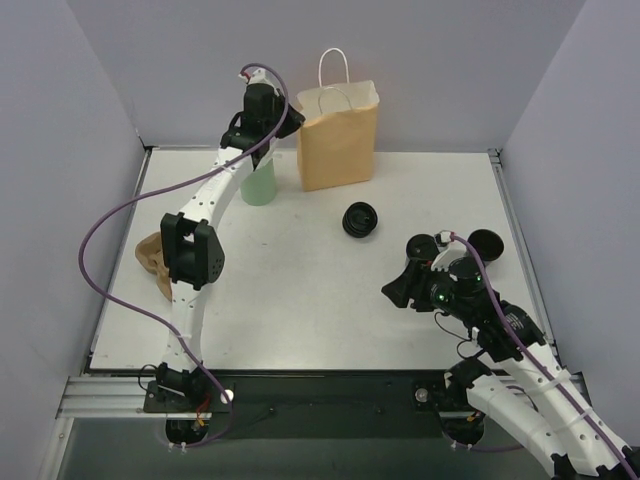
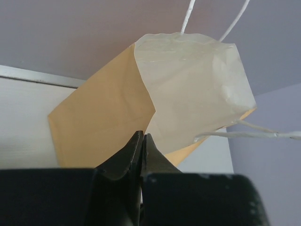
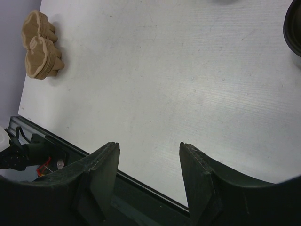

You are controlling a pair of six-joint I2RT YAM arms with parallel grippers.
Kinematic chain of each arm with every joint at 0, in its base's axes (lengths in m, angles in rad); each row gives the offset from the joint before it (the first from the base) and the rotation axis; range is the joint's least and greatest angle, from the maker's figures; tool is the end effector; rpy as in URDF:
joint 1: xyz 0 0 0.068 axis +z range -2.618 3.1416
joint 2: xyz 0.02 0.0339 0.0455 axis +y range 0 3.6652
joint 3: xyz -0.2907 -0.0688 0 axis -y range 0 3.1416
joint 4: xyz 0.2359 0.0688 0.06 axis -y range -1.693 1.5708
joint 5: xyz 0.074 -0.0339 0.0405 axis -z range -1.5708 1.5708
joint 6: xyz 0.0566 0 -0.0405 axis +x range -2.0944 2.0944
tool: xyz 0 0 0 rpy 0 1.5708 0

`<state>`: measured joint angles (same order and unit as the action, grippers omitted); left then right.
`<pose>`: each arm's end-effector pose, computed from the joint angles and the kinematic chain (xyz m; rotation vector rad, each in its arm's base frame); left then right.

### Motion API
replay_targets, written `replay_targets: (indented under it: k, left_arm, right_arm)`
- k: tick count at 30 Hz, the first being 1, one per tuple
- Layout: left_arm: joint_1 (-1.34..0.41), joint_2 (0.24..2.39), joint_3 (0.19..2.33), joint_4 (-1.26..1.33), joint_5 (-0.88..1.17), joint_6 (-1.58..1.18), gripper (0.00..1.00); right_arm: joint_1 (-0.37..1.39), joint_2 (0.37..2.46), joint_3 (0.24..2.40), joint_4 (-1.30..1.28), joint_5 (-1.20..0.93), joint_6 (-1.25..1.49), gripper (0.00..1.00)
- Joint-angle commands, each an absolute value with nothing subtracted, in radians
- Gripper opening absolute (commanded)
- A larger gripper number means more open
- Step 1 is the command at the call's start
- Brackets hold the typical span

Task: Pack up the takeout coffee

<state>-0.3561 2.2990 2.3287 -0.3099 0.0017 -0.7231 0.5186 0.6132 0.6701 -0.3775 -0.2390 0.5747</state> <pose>0.5370 -0.1998 0.3613 -0.3490 1.8871 -0.7437 0.1122 0.0794 0.3135 -0.1168 1.9983 0.9526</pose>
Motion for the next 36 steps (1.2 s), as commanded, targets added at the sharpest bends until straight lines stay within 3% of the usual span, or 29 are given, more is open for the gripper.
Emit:
replay_targets:
  k: [1,9,18,27,31,36]
  left_arm:
    - [-0.348,2.217,2.358,-0.206,0.138,-0.750,0.06]
    - [-0.348,2.037,2.315,-0.218,0.247,-0.790,0.05]
    - [-0.350,1.702,2.111,-0.299,0.301,-0.808,0.05]
    - [-0.364,1.220,1.564,-0.284,0.324,-0.845,0.05]
    - [-0.370,0.986,1.283,-0.328,0.302,-0.833,0.05]
    - [-0.374,0.809,0.883,-0.171,0.307,-0.899,0.06]
  right_arm:
    - [0.525,0.604,0.676,-0.367,-0.213,0.578,0.54]
    - [0.525,0.595,0.748,-0.471,-0.156,0.528,0.55]
    - [0.520,0.632,0.943,-0.551,-0.175,0.506,0.56]
    - [0.522,0.568,1.061,-0.620,-0.193,0.567,0.56]
    - [0.522,0.503,1.040,-0.643,-0.196,0.604,0.56]
    - [0.522,0.430,0.970,-0.664,-0.158,0.618,0.56]
